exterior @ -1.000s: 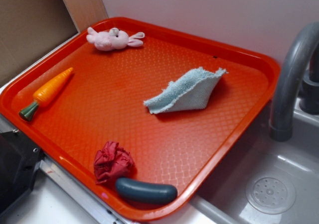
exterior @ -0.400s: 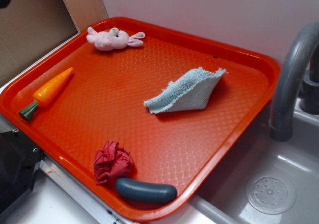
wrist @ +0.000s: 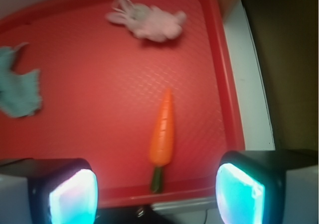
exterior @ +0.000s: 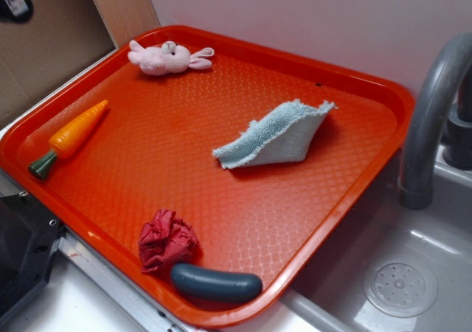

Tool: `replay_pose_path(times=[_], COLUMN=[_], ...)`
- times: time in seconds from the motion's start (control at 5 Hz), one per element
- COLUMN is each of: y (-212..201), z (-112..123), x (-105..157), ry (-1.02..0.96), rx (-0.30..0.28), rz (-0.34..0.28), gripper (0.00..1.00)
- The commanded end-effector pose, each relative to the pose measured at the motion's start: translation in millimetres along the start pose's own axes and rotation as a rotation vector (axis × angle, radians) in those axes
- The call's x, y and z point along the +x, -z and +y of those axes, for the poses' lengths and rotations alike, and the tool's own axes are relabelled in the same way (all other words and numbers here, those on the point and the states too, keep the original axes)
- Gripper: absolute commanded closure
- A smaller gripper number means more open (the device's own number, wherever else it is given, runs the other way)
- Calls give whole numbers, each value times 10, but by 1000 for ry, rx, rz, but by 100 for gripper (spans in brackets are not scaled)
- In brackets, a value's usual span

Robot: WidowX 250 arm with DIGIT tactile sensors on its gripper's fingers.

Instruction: Grab the carrot.

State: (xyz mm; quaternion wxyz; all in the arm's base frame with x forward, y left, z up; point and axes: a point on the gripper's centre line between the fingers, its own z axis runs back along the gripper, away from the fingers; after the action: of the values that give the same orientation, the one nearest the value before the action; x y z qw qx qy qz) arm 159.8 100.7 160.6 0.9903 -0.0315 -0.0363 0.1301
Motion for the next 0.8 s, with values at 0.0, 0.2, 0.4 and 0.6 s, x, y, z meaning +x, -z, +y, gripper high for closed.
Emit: replay_pose_path(times=[0.0,0.2,0.4,0.6], y=[279,495,712,921], z=[-78,-152,-134,-115], x=[62,48,47,23], ry=[69,96,92,103], rx=[37,70,118,163], rz=[0,24,49,71], gripper=[0,0,0,0])
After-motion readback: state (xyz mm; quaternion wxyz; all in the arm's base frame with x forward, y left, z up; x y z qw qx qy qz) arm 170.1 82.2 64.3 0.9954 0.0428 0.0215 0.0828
